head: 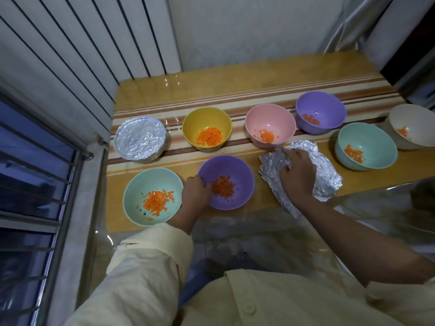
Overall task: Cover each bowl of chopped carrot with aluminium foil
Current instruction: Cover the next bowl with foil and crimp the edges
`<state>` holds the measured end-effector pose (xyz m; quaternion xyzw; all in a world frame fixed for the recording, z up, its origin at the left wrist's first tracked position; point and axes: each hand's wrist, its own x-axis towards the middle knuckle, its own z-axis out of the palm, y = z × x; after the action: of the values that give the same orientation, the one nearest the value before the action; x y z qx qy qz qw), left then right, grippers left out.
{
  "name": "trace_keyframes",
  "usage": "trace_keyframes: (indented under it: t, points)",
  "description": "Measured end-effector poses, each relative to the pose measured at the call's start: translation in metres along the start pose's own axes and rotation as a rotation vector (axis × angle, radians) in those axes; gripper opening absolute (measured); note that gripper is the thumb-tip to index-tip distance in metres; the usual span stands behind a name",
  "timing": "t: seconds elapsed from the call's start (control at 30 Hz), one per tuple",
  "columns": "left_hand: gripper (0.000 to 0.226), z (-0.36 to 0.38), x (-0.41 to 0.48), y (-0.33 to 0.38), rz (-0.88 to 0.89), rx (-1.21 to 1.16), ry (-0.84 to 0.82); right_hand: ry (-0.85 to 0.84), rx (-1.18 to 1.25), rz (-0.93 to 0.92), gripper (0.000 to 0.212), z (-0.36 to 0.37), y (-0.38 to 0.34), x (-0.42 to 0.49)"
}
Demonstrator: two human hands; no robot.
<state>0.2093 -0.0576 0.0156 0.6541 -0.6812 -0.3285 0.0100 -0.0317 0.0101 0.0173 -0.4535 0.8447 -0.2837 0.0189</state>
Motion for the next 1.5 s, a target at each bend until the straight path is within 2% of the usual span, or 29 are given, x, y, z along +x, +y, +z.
trace_keyframes:
  t: [0.13, 0.23, 0.27, 0.3, 0.37, 0.4, 0.53, 0.6, 0.7, 0.77, 0.83, 0.87, 0.9, 0.93, 1.0, 1.1, 1.13, 1.23, 1.3, 1.43, 1.5]
  points:
    - [0.036, -0.002, 0.003, -0.004, -0.017, -0.045, 0.016, 0.071, 0.121, -0.124, 0.051, -0.001, -0.027, -0.008]
    - [0.033, -0.006, 0.002, 0.001, 0.020, -0.141, 0.199, 0.023, 0.170, -0.336, 0.054, 0.003, -0.051, -0.020]
    - [0.037, -0.010, 0.000, 0.005, 0.054, -0.235, 0.249, -0.023, 0.177, -0.423, 0.056, 0.005, -0.059, -0.024]
    - [0.044, -0.014, -0.002, 0.010, 0.055, -0.399, 0.228, -0.078, 0.179, -0.510, 0.057, 0.007, -0.066, -0.029]
    - [0.056, -0.024, -0.004, 0.023, -0.036, -0.785, 0.050, -0.208, 0.186, -0.666, 0.055, 0.013, -0.075, -0.037]
    - [0.056, -0.026, -0.001, 0.024, -0.079, -0.903, -0.003, -0.266, 0.182, -0.723, 0.053, 0.015, -0.077, -0.039]
    - [0.020, -0.025, 0.015, -0.003, -0.084, -0.920, 0.100, -0.455, 0.247, -0.779, 0.046, 0.019, -0.083, -0.044]
    - [0.016, -0.032, 0.013, -0.015, -0.123, -0.977, 0.141, -0.497, 0.381, -0.731, 0.043, 0.017, -0.088, -0.045]
    - [0.016, -0.049, 0.005, -0.029, -0.147, -1.044, 0.214, -0.351, 0.424, -0.517, 0.046, 0.021, -0.101, -0.041]
    - [0.012, -0.060, 0.004, -0.043, -0.120, -1.057, 0.264, -0.259, 0.364, -0.327, 0.064, 0.029, -0.114, -0.037]
    - [0.010, -0.072, 0.001, -0.059, -0.092, -1.051, 0.309, -0.282, 0.341, -0.105, 0.084, 0.033, -0.129, -0.036]
    - [0.011, -0.077, 0.001, -0.070, -0.078, -1.042, 0.331, -0.348, 0.376, 0.010, 0.084, 0.034, -0.135, -0.035]
    - [0.014, -0.083, -0.001, -0.080, -0.061, -1.041, 0.341, -0.441, 0.467, 0.121, 0.072, 0.035, -0.142, -0.035]
    - [0.018, -0.088, 0.000, -0.091, -0.054, -1.037, 0.354, -0.544, 0.575, 0.200, 0.051, 0.038, -0.147, -0.036]
    - [0.022, -0.098, 0.002, -0.116, -0.075, -1.034, 0.355, -0.615, 0.665, 0.252, 0.020, 0.050, -0.158, -0.042]
    - [0.038, -0.110, 0.003, -0.150, -0.109, -0.988, 0.235, -0.631, 0.746, 0.335, 0.011, 0.066, -0.179, -0.056]
    - [0.039, -0.112, 0.004, -0.161, -0.110, -0.949, 0.202, -0.630, 0.733, 0.331, 0.011, 0.070, -0.186, -0.061]
    - [0.021, -0.113, 0.004, -0.182, -0.144, -0.886, 0.151, -0.609, 0.583, 0.226, 0.014, 0.081, -0.202, -0.073]
    - [0.020, -0.111, 0.005, -0.192, -0.173, -0.874, 0.156, -0.595, 0.476, 0.192, 0.024, 0.091, -0.209, -0.080]
    - [0.011, -0.107, 0.007, -0.199, -0.240, -0.955, 0.096, -0.584, 0.364, 0.209, 0.034, 0.107, -0.217, -0.087]
    - [0.014, -0.103, 0.008, -0.201, -0.253, -0.965, 0.073, -0.567, 0.363, 0.261, 0.035, 0.110, -0.218, -0.089]
